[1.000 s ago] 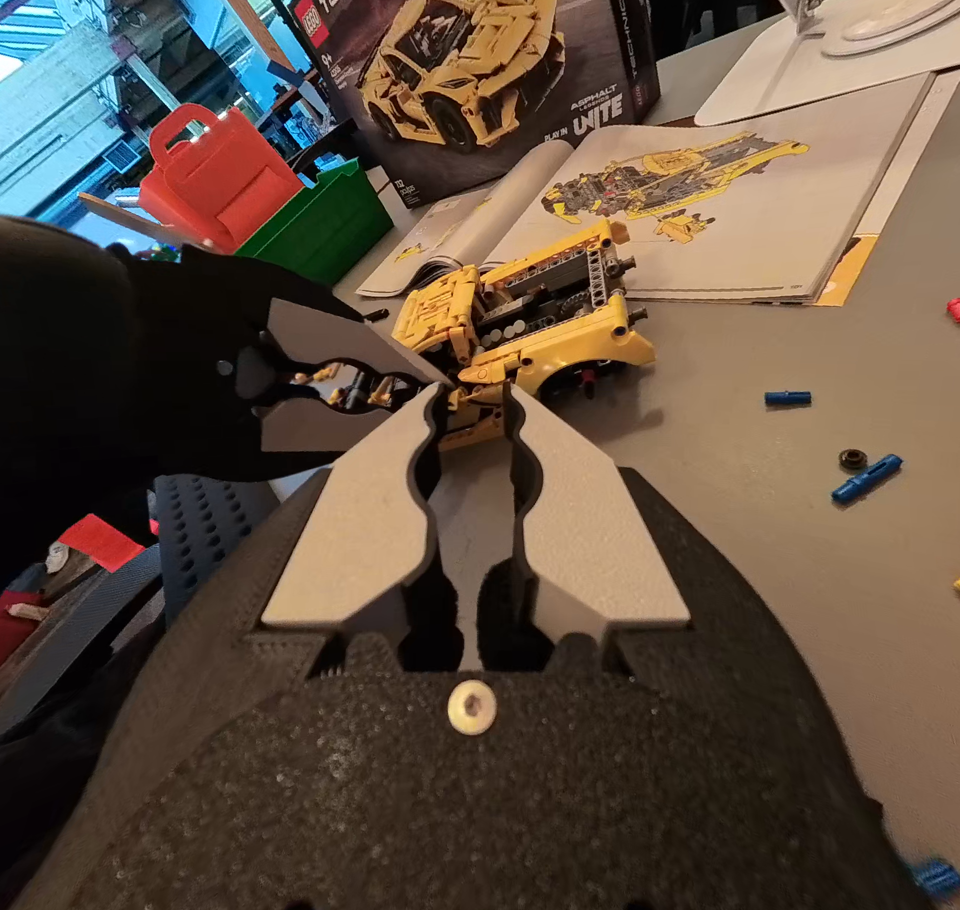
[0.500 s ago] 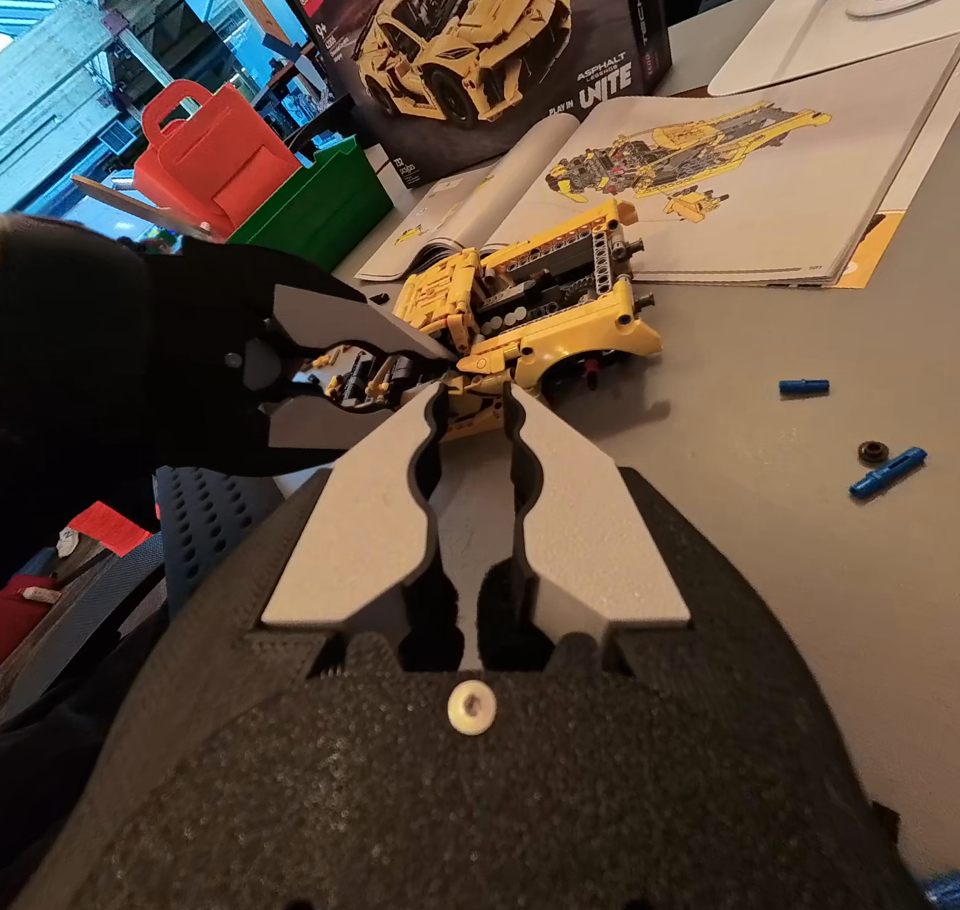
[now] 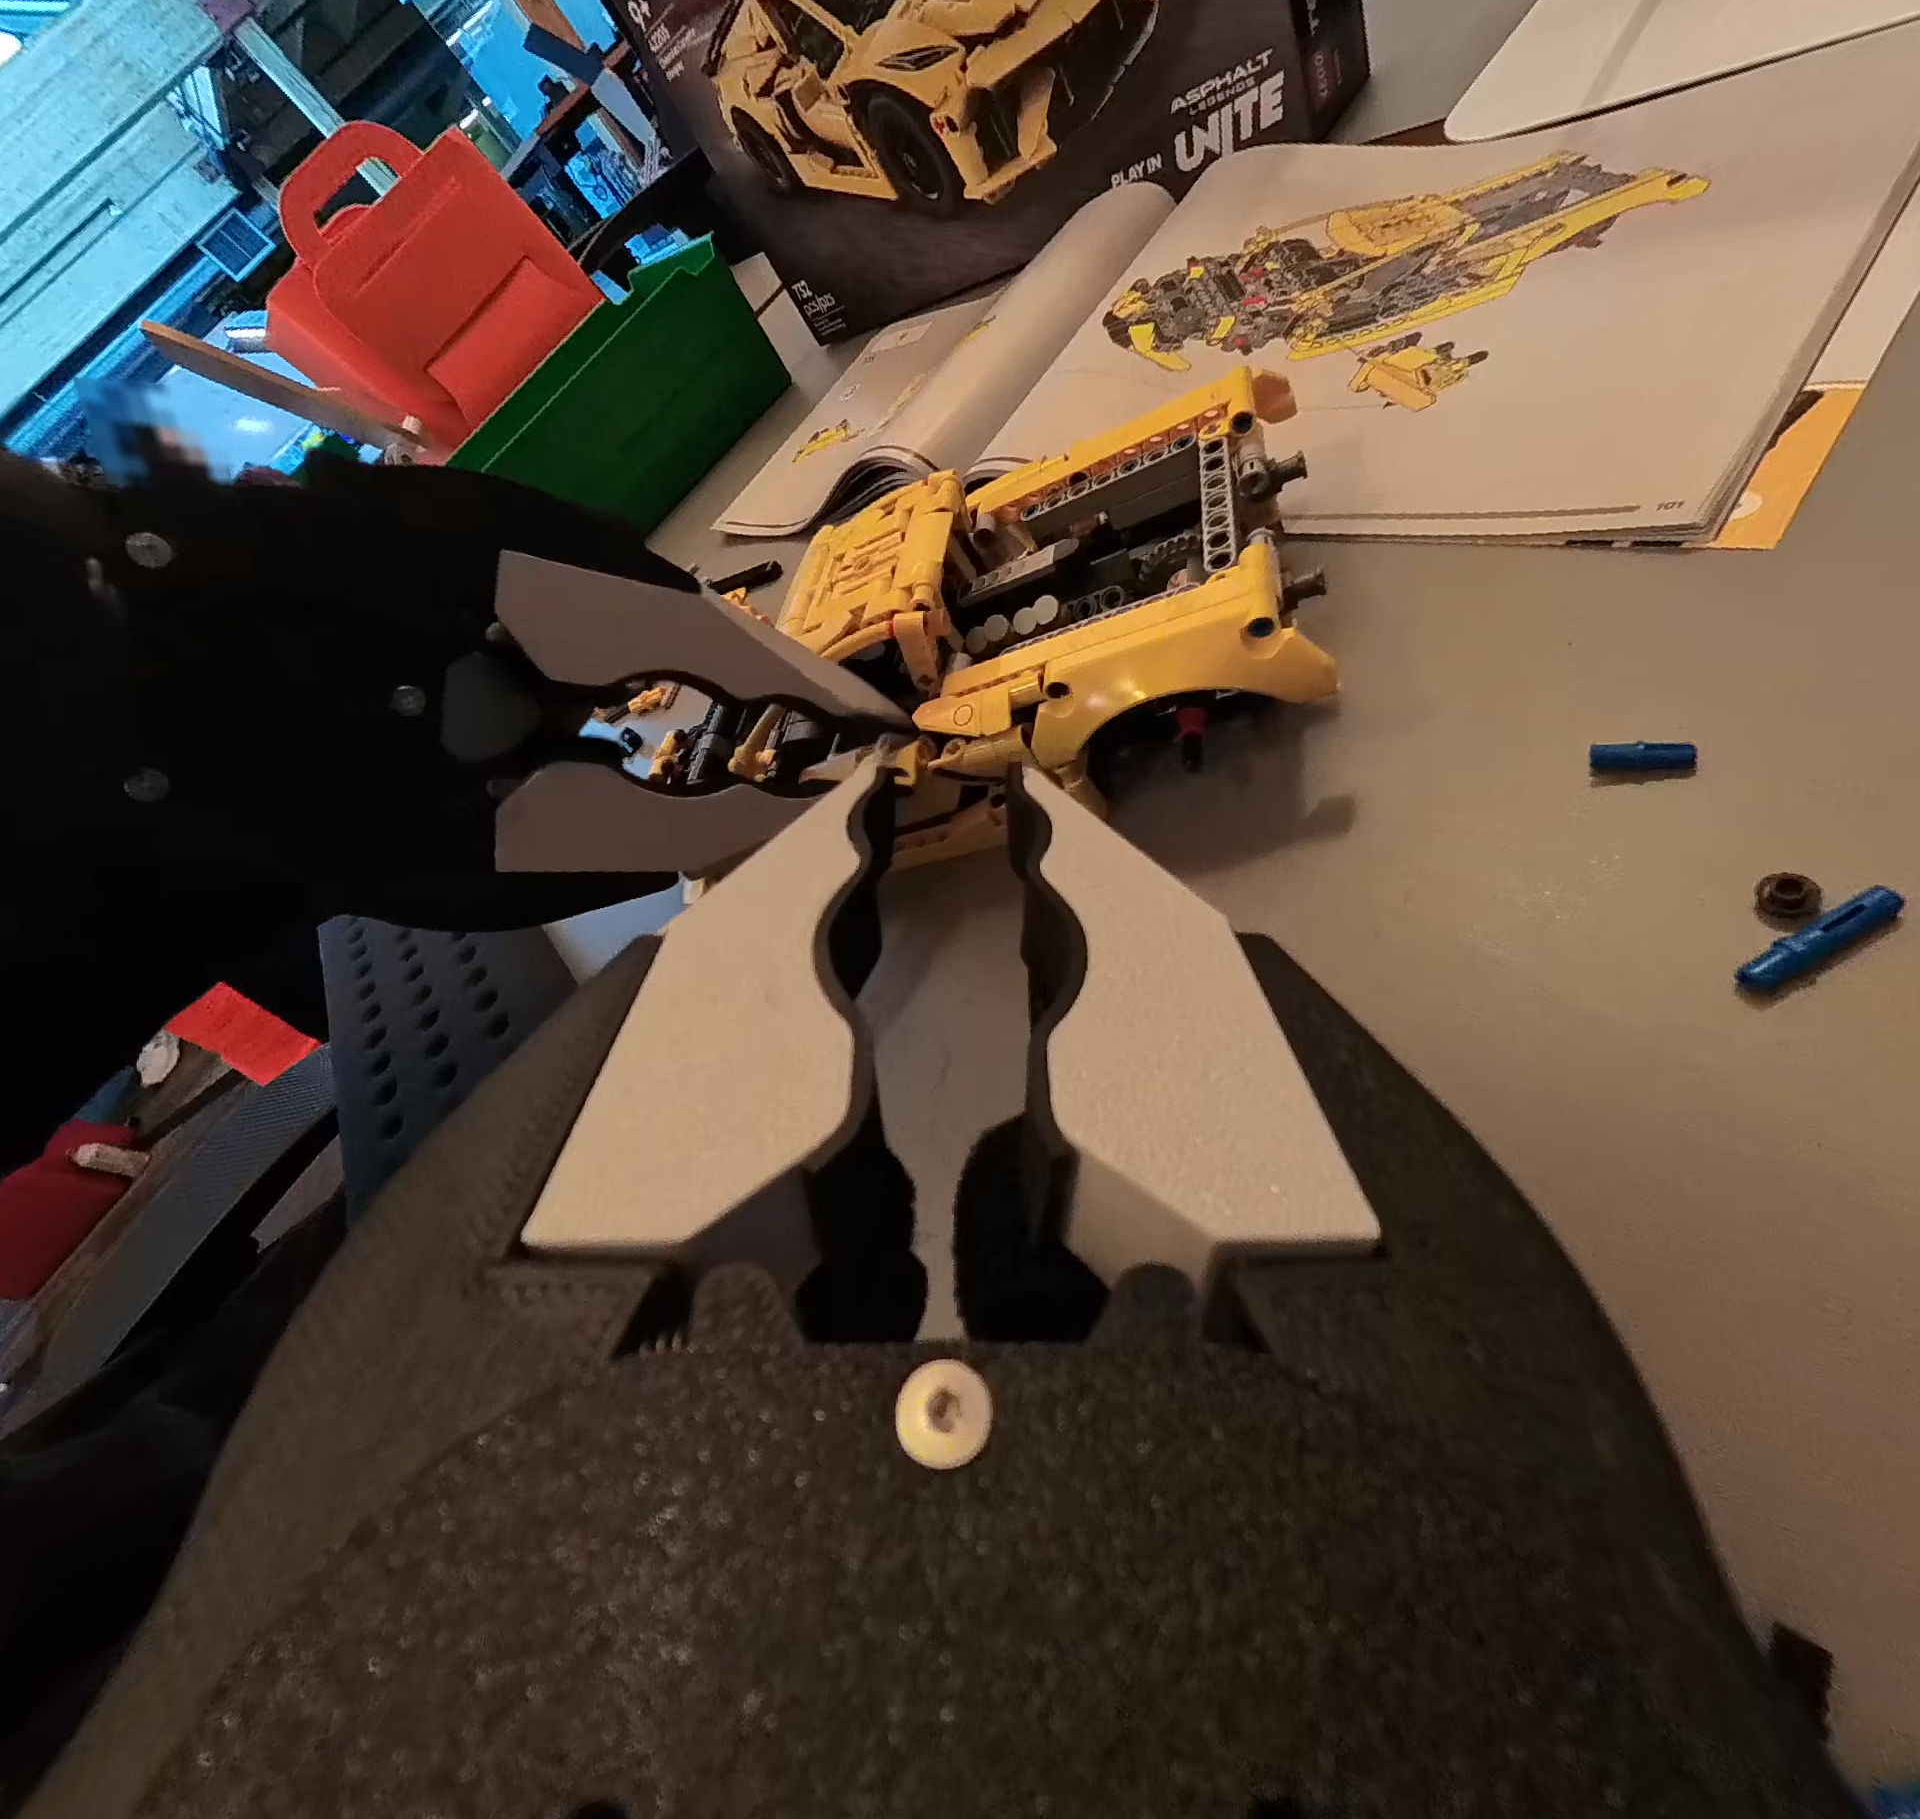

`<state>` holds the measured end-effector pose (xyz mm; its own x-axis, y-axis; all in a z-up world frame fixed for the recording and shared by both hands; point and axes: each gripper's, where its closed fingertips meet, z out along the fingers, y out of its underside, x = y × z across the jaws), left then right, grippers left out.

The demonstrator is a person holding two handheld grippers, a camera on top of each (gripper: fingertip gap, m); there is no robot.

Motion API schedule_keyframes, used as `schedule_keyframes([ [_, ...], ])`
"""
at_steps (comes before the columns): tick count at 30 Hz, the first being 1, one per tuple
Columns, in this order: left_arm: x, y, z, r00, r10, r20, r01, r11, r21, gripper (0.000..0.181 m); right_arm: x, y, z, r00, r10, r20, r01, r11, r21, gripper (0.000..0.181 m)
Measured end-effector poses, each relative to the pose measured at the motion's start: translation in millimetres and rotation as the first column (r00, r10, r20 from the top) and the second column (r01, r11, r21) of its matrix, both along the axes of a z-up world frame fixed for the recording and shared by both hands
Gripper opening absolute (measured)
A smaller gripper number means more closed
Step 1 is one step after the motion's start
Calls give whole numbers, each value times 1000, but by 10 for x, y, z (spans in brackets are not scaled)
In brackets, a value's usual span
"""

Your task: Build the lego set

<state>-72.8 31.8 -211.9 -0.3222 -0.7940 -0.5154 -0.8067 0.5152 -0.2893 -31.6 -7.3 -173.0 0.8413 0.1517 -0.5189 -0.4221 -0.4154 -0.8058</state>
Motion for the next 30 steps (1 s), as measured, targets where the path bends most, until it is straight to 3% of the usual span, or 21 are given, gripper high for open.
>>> schedule_keyframes([
  [4, -11, 2, 102, 996, 23, 89, -21, 1000, -15, 23, -53, 5, -9, 1000, 22, 19, -22, 1000, -3, 21],
  [7, -36, -37, 292, 972, 42, 231, -20, 995, -96, 26, -138, 16, -14, 997, 59, 44, -59, 998, 4, 25],
  [13, -221, 312, 673, 832, 215, 511, -34, 940, -340, 33, -396, 55, -85, 969, 171, 181, -170, 985, -18, 28],
  [19, -320, 753, 598, 784, 339, 520, -26, 855, -518, 60, -592, 156, -205, 910, 238, 338, -232, 971, -60, 34],
  [22, -282, 670, 533, 799, 354, 486, 51, 766, -641, 72, -610, 226, -284, 846, 287, 450, -270, 957, -103, 43],
  [26, -271, 666, 447, 813, 339, 474, 60, 760, -647, 82, -524, 335, -283, 748, 286, 599, -268, 956, -122, 43],
  [30, -314, 647, 414, 795, 370, 481, 67, 735, -675, 82, -479, 405, -227, 800, 201, 565, -203, 977, -60, 36],
])
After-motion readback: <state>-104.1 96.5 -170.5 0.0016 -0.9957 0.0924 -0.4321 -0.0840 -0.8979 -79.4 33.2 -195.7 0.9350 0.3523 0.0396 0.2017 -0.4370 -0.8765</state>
